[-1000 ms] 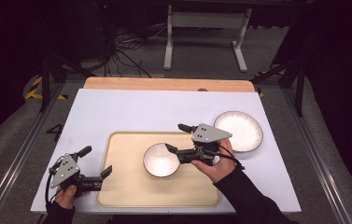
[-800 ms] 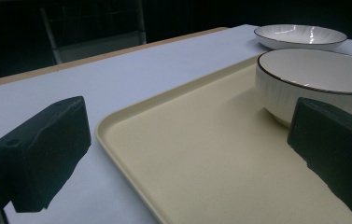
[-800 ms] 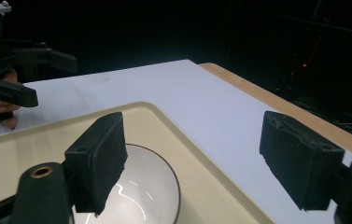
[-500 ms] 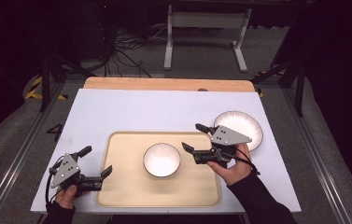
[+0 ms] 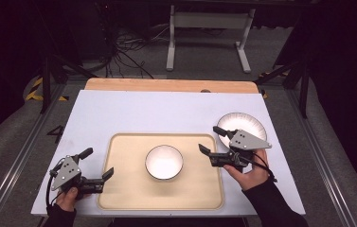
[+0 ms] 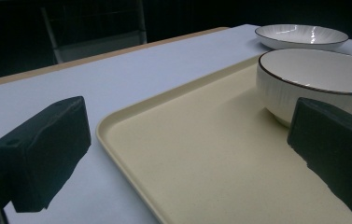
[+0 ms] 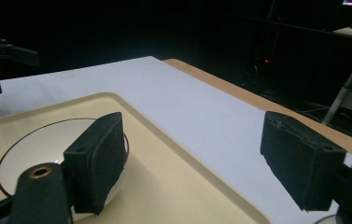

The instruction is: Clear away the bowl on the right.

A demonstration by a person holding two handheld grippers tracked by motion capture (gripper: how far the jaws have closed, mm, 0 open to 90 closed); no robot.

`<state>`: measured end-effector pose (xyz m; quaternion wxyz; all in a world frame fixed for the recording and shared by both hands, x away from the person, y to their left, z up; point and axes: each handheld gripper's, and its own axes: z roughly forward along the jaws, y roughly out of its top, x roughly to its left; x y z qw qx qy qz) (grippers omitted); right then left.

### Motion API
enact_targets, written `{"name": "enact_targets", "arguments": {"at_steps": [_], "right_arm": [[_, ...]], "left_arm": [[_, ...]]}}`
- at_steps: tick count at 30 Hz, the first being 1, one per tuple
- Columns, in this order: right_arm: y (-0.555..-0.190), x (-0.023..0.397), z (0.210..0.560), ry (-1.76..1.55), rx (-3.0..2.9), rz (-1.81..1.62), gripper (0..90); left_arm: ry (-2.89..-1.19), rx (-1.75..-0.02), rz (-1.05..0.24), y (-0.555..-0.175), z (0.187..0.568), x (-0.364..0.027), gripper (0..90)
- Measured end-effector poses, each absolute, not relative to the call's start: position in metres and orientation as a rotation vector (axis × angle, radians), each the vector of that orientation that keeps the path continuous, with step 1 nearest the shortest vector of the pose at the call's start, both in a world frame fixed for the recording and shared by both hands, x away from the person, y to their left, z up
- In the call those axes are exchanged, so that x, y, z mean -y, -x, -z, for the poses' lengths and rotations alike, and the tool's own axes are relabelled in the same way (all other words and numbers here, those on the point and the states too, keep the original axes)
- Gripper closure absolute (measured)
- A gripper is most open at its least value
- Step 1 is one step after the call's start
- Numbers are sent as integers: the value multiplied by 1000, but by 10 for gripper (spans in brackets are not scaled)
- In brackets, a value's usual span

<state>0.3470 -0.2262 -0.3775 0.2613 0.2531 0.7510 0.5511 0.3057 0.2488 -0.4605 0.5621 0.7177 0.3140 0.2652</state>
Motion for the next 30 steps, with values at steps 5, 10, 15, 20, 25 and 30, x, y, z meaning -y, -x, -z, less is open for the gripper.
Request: {"name": "enact_targets", "arguments": {"at_steps": [5, 10, 15, 20, 25, 30], "right_arm": [[-345, 237, 380, -695, -2005, -1483, 221], [-342, 247, 388, -715, -1996, -1466, 220], [-338, 259, 394, -743, -1981, -1454, 220], [-334, 274, 403, -783, -1953, -1448, 219], [-332, 281, 415, -816, -1928, -1441, 218], [-329, 282, 425, -847, -1910, -1430, 217]], "left_arm": [[-1687, -740, -624, -306, 461, -249, 1], [-1691, -738, -625, -306, 460, -249, 2], [-1690, -737, -625, -306, 460, -249, 1], [-1691, -741, -626, -306, 460, -249, 1], [-1692, -740, -627, -306, 460, -248, 1], [-1692, -737, -627, -306, 460, -248, 1]]}}
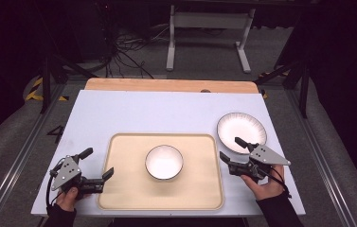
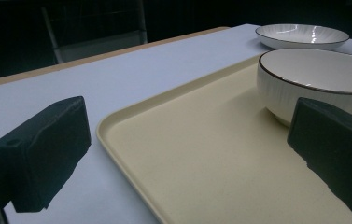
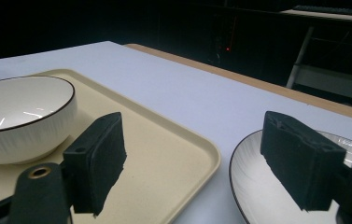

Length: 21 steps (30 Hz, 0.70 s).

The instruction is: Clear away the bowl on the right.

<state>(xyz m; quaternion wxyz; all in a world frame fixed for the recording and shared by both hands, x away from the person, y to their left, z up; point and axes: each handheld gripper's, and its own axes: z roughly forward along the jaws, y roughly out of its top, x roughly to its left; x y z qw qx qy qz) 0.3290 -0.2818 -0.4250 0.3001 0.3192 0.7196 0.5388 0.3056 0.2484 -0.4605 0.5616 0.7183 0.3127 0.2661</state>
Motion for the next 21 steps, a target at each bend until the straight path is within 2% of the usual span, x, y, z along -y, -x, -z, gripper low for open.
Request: {"name": "enact_targets", "arguments": {"at_steps": [21], "right_arm": [[-326, 280, 444, -858, -1899, -1418, 194]], "left_arm": [[-1692, -731, -622, -306, 460, -249, 1]]}}
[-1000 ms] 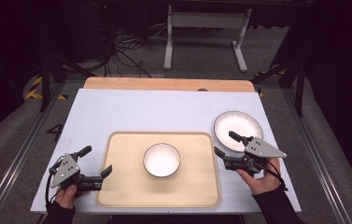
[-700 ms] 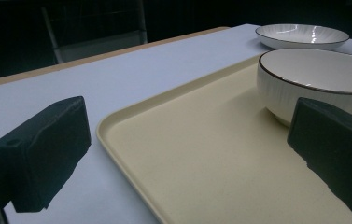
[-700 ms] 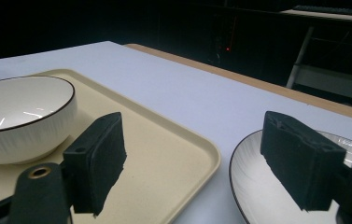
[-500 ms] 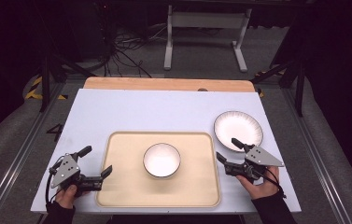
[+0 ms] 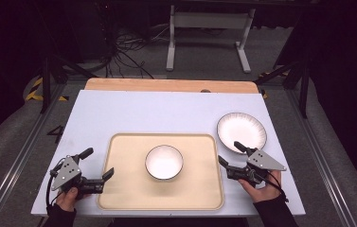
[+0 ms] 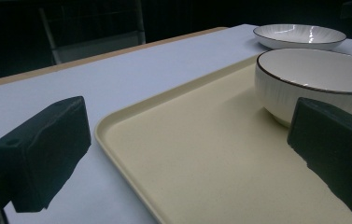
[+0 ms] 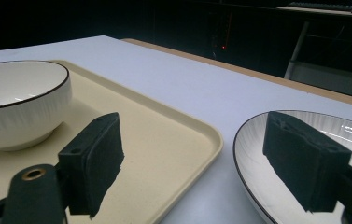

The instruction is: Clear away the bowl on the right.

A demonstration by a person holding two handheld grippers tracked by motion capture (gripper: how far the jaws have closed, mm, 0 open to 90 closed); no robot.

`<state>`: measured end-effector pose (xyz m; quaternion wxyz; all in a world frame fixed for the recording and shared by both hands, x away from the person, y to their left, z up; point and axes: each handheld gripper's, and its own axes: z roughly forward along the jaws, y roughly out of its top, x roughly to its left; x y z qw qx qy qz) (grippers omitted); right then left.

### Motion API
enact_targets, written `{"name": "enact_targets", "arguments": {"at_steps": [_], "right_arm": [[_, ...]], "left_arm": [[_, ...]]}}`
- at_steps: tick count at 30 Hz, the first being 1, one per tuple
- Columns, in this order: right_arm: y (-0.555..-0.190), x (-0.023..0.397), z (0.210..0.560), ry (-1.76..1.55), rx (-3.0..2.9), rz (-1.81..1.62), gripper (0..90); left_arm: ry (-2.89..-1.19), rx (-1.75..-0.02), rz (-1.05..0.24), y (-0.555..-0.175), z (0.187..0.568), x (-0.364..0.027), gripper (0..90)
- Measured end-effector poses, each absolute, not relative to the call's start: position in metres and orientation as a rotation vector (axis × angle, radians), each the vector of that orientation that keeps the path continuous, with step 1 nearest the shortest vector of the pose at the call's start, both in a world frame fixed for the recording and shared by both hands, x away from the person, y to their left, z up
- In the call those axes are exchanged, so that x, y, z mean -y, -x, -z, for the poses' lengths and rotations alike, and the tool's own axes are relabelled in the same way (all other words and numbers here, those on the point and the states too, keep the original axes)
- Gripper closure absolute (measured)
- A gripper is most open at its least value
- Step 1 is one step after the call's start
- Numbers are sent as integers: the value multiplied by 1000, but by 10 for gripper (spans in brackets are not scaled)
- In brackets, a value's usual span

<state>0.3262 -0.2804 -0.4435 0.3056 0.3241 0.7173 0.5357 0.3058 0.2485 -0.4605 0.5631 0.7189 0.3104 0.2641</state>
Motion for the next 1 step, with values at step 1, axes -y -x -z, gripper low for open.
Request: {"name": "enact_targets", "arguments": {"at_steps": [1], "right_arm": [[-326, 280, 444, -864, -1901, -1415, 193]], "left_arm": [[-1692, -731, -622, -306, 460, -249, 1]]}}
